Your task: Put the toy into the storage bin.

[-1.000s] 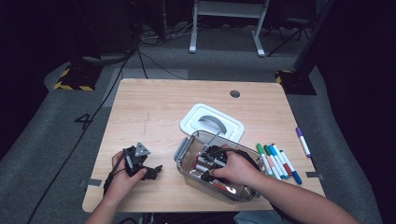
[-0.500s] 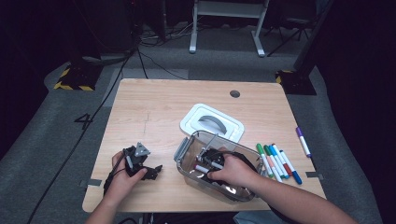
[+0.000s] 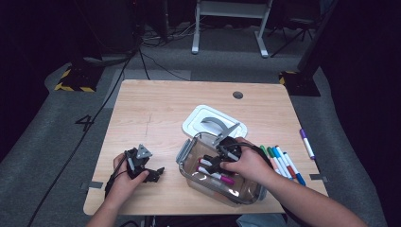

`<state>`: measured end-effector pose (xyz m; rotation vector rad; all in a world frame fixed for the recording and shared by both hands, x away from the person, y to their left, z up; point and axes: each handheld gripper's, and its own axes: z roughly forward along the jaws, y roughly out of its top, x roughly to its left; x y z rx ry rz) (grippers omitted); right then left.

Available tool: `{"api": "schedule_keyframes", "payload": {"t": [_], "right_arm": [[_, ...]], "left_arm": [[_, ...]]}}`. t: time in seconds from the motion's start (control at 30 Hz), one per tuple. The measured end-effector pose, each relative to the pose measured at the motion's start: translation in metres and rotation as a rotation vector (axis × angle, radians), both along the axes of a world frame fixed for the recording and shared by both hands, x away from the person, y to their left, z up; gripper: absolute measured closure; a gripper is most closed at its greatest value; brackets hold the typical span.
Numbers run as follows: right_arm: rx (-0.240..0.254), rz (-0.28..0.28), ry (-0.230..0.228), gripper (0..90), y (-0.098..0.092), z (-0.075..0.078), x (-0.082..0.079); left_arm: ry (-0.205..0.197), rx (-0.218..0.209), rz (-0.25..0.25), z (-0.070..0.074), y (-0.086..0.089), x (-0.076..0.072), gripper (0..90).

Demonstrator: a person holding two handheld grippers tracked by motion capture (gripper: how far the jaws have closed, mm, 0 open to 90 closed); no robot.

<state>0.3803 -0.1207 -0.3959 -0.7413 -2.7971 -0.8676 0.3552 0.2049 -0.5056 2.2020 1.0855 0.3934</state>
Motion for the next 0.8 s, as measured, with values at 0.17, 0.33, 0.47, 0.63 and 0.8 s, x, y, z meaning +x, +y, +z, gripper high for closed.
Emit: {"api": "schedule_keyframes", "payload": {"t": [0.17,0.33,0.47,0.63,0.8], "right_arm": [[0.064,-0.102,-0.09,57.5,-0.038,0.03,0.009],[0.092,-0.188,-0.142,57.5,-0.07,0.047,0.015],[0.093,-0.278,-0.179,57.5,-0.103,0.055,0.019],[0.06,-0.398,-0.203,57.5,-0.147,0.051,0.024],[0.002,-0.507,-0.195,59.5,-0.183,0.04,0.03]], "left_arm": [[0.0,0.0,0.0,0.0,0.0,0.0,1.3],[0.0,-0.001,0.0,0.0,0.0,0.0,1.3],[0.0,0.0,0.0,0.0,0.0,0.0,1.3],[-0.001,-0.003,0.003,0.0,0.0,0.0,1.3],[0.0,-0.004,0.003,0.0,0.0,0.0,1.3]]}}
